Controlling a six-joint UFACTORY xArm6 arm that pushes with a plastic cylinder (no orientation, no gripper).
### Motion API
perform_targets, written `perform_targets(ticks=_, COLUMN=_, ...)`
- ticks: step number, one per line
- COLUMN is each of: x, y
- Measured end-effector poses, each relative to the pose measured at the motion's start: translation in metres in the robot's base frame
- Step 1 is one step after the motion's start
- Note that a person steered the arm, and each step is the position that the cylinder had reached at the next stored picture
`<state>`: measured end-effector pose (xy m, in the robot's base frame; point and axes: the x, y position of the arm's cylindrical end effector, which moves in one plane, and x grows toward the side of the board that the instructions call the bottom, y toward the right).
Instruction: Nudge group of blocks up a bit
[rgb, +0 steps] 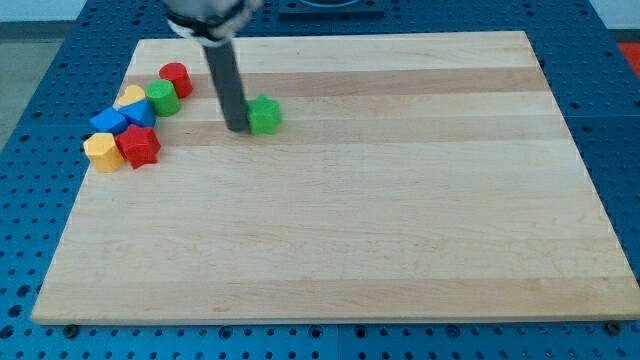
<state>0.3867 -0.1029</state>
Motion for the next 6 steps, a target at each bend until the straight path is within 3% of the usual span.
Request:
perform_targets(ticks=1, x=0.064, y=0.020)
perform_targets(ticks=2, x=0.139, y=-0.032)
perform_targets(ticks=3, x=0.145, y=-0.135)
perform_targets(ticks=4, x=0.098, y=-0.188)
perform_targets(ticks=6, x=0.080, y=-0.183)
